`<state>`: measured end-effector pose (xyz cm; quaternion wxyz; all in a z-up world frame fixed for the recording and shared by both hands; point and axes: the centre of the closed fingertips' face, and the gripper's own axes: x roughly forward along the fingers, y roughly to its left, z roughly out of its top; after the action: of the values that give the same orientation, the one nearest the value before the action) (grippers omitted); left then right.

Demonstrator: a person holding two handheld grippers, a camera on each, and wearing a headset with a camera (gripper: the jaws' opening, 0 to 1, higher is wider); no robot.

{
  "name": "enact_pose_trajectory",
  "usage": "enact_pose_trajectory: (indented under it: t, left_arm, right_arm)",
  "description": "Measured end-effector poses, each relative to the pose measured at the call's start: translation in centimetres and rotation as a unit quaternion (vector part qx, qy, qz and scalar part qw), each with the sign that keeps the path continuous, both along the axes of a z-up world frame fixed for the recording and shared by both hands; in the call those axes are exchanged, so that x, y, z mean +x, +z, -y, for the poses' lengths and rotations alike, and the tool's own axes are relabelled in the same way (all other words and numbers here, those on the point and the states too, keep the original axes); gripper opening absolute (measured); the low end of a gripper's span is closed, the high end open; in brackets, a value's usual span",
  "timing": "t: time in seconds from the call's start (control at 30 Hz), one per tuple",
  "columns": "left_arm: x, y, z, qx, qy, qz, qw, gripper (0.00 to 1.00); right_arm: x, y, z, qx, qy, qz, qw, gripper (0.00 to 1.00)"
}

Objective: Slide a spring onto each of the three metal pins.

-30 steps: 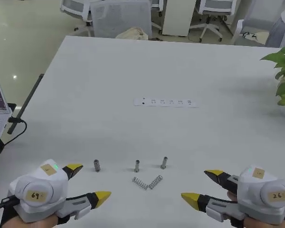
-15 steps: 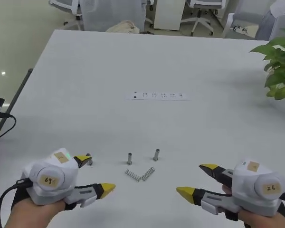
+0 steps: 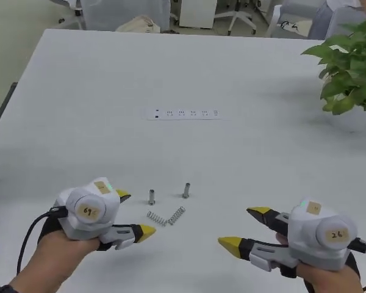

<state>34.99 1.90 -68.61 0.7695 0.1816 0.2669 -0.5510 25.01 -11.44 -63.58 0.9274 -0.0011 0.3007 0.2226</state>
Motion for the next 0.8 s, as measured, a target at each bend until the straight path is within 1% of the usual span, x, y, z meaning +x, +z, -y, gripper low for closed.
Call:
enact_pose_trajectory:
  t: [0.13,0.3,0.43,0.57,0.6,0.63,0.67,0.8]
  left_arm:
    - [0.0,-1.1,1.0,0.009,-0.017,-0.003,0.9998,0.5]
    - [-0.1,-2.4,2.2,0.016,-0.037,-0.012,0.9991,0.49]
    - [-0.2,-3.4,2.9,0.023,-0.049,-0.02,0.9984,0.48]
    - [-0.1,-4.2,3.3,0.03,-0.057,-0.025,0.9976,0.48]
    - [0.0,-4.7,3.4,0.035,-0.059,-0.03,0.9972,0.47]
    - [0.0,-4.9,3.5,0.037,-0.059,-0.031,0.9971,0.47]
    - [0.1,-5.4,3.7,0.04,-0.062,-0.036,0.9966,0.47]
    - [0.3,-6.6,4.2,0.049,-0.067,-0.047,0.9954,0.46]
  right_arm:
    - [-0.1,0.0,0.2,-0.001,-0.002,-0.001,1.0,0.56]
    - [-0.3,0.0,0.4,-0.001,-0.006,-0.003,1.0,0.56]
    - [-0.4,-0.2,0.5,-0.004,-0.004,-0.01,0.9999,0.56]
    - [-0.3,-0.1,0.5,-0.002,-0.004,-0.009,1.0,0.56]
    - [-0.2,-0.1,0.5,-0.001,-0.004,-0.009,1.0,0.56]
    - [-0.2,-0.1,0.5,0.0,-0.004,-0.009,1.0,0.56]
    - [-0.2,-0.2,0.5,0.0,-0.003,-0.01,0.9999,0.56]
    - [-0.1,-0.2,0.4,0.0,0.0,-0.011,0.9999,0.55]
